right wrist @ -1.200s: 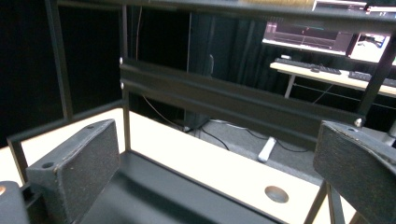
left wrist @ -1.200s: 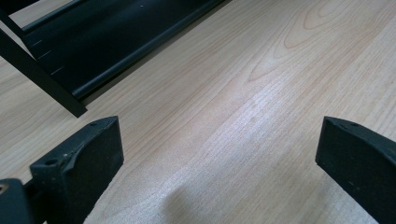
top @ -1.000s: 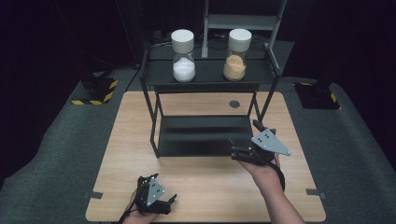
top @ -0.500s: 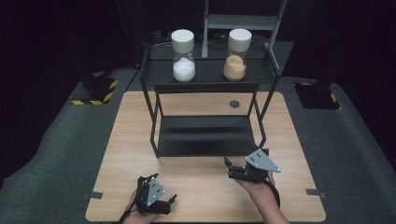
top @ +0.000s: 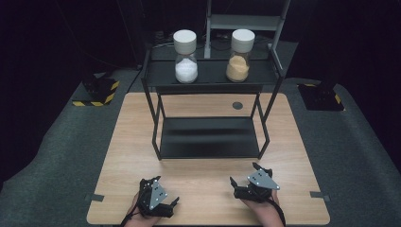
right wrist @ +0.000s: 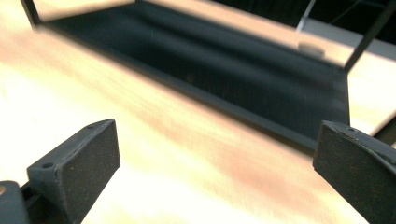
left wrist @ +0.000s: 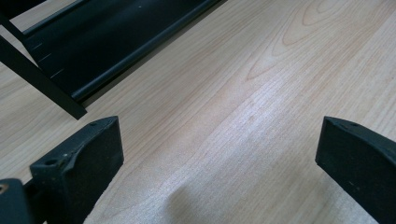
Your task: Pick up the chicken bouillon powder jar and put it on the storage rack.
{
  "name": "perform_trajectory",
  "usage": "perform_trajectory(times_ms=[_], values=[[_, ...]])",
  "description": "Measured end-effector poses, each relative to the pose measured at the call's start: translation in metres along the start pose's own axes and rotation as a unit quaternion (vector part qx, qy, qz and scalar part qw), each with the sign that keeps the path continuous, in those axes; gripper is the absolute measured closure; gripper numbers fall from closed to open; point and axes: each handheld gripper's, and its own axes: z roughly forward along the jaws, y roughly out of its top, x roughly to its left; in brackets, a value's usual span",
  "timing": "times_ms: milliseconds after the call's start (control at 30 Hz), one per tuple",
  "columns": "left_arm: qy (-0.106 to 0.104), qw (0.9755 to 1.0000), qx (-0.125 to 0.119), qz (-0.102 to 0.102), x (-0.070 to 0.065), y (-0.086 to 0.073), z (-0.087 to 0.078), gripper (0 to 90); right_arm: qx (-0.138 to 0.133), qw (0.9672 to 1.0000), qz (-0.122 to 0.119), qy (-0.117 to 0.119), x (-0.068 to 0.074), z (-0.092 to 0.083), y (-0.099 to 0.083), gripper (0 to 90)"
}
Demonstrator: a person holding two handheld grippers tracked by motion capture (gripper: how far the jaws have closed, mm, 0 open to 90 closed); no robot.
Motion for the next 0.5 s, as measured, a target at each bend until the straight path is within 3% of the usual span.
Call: perform_trajectory(times_ms=[33,100,200,500], values=[[0.0,1.0,0.001,0.001,0.0,0.0,0.0,1.3,0.018,0.9998,-0.009,-0.002,-0.001,-0.002,0.002,0.2],[-0.001,1.0,0.002,0.006,0.0,0.001,0.0,1.3,0.007,0.9996,-0.022,-0.014,0.001,-0.006,-0.003,0.1],[0.0,1.0,0.005,0.008,-0.001,0.002,0.001,1.3,0.026,0.9992,-0.024,-0.015,-0.003,-0.012,-0.002,0.0],[0.008,0.9995,0.009,0.03,-0.008,0.004,0.002,1.3,0.039,0.9981,-0.04,-0.026,0.004,-0.011,0.001,0.0]])
